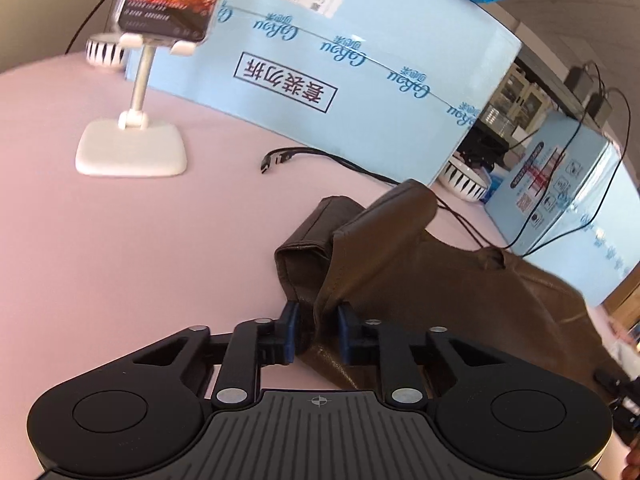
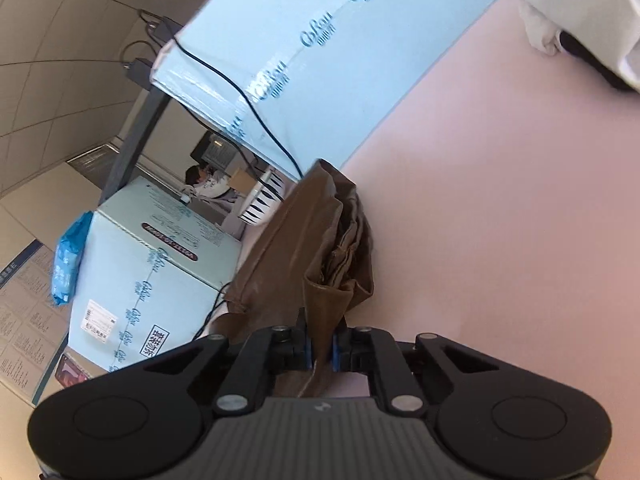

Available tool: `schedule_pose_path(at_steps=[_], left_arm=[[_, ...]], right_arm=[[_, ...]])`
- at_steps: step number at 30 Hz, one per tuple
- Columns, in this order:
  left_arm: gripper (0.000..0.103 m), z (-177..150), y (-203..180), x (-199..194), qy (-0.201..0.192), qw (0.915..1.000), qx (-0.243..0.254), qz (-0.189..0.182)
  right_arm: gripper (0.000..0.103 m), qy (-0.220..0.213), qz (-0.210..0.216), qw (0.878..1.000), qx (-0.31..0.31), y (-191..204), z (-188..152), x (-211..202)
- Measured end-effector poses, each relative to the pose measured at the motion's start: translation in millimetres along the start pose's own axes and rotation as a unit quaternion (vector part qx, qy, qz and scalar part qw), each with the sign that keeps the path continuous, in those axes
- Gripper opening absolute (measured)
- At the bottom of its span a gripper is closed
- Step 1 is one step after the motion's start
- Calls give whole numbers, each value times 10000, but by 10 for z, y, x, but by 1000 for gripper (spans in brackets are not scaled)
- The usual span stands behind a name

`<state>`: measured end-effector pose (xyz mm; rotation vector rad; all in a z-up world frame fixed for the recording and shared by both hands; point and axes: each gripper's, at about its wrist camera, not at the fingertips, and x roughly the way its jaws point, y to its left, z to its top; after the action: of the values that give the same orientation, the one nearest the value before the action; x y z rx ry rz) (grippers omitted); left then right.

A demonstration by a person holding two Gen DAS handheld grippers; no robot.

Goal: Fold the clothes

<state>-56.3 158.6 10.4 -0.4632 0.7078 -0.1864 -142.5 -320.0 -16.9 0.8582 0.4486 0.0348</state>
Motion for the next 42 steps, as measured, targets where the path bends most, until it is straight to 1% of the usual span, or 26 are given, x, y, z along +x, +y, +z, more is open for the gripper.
schedule_pose_path(at_steps=[3, 5, 7, 8, 9, 10, 11, 12, 13, 14, 16, 17, 18, 20, 21, 22, 24, 26, 28, 30, 32, 34, 38, 39, 40, 42], left_arm=[[6, -112, 17, -229, 265, 9993, -112, -255], [7, -215, 98, -342, 560, 9963, -415, -511], [22, -316, 180, -407, 811, 9921, -670, -687], [29, -363, 222, -441, 926, 9895, -800, -772], [42, -350, 275, -488, 890, 9879, -980, -810], [52, -290, 310, -551, 816, 9871, -1191, -686], [72, -225, 321, -631, 572, 9881, -1326, -527], [74, -182, 310, -715, 242, 9901, -1302, -459], [74, -124, 252, -875, -375, 9926, -1068, -435], [75, -87, 180, -981, -793, 9925, -829, -432], [80, -43, 37, -1081, -1143, 9906, -460, -594], [83, -12, -84, -1079, -1033, 9901, -183, -931], [84, 20, -286, -973, -488, 9856, 114, -1613], [85, -19, -628, -738, 255, 9678, 395, -2471], [85, -59, -816, -620, 536, 9602, 592, -2675], [85, -111, -923, -567, 663, 9574, 707, -2722], [85, -213, -1208, -267, 983, 9538, 1086, -2622], [85, -219, -1193, 52, 1097, 9630, 1164, -2168], [85, -182, -967, 194, 968, 9754, 834, -1797], [85, -147, -744, 332, 836, 9847, 521, -1438], [85, -166, -682, 338, 666, 9837, 811, -1459], [85, -183, -748, 305, 549, 9836, 1066, -1346], [85, -114, -705, 268, 536, 9854, 806, -1401], [85, -85, -669, 255, 549, 9856, 689, -1441], [85, -57, -634, 241, 561, 9858, 578, -1473], [85, -45, -583, 198, 541, 9887, 517, -1302]], right_arm=[[9, 200, -62, 9997, -114, 9, -17, -332], [9, 300, -272, 9992, 21, -122, -43, -491], [17, 419, -508, 9977, 175, -281, -74, -564], [22, 454, -461, 9973, 357, -375, -95, -588], [25, 486, -405, 9965, 545, -470, -116, -612], [28, 512, -283, 9969, 523, -504, -117, -659], [39, 538, -157, 9972, 488, -534, -118, -706], [53, 440, -166, 9984, 329, -497, -110, -773], [59, 334, -183, 9991, 161, -456, -103, -841], [68, 148, -263, 9995, -2, -417, -100, -916], [71, -189, -382, 9988, -243, -350, -97, -1043], [71, -331, -413, 9981, -314, -323, -97, -1094], [71, -473, -444, 9971, -385, -295, -97, -1145], [71, -476, -157, 9983, -295, -279, -101, -1150], [72, -370, 31, 9990, -235, -274, -112, -1133], [72, -259, 222, 9993, -175, -269, -124, -1116], [72, -83, 379, 9991, -164, -235, -157, -1105], [72, 53, 453, 9987, -237, -166, -210, -1111], [73, -59, 415, 9963, -748, -33, -262, -1205], [79, -149, 663, 9909, -1160, 67, -298, -1275], [83, -161, 1000, 9837, -1483, 170, -258, -1284], [87, -81, 1060, 9758, -1912, 363, -136, -1116], [88, 486, 634, 9672, -2409, 560, 4, -511], [87, 1062, 256, 9587, -2626, 615, 12, -180], [86, 1398, -27, 9515, -2742, 639, 9, 22], [86, 1814, -541, 9344, -3017, 648, -41, 338]])
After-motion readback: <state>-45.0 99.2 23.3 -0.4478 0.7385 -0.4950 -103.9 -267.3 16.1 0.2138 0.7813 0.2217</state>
